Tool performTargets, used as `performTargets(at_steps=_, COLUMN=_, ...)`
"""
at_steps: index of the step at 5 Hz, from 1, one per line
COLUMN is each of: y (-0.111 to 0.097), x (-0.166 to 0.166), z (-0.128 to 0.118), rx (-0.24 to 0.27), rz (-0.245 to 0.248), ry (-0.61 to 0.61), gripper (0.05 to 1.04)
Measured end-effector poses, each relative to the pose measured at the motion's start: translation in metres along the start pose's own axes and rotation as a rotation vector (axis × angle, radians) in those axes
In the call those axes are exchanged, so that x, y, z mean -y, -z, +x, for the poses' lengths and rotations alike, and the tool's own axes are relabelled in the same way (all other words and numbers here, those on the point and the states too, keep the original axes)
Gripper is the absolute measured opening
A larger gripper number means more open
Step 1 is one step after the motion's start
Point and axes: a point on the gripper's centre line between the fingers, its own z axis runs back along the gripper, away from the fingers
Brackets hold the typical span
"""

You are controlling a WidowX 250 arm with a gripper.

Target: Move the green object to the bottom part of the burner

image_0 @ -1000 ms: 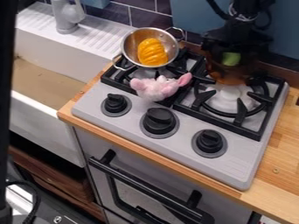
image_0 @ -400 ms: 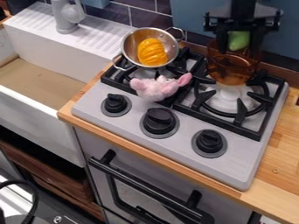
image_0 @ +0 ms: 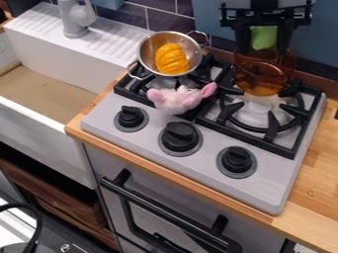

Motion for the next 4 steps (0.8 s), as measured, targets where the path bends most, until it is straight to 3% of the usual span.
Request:
performTargets(at_steps=2, y=-0.001, x=-0.021, z=-0.047, rx=-0.034, rz=-0.001, ry=0.158, gripper=0.679)
performTargets(at_steps=4, y=0.018, x=-0.04, z=-0.077, rx=-0.138, rz=-0.025, ry=0.346, gripper=0.679)
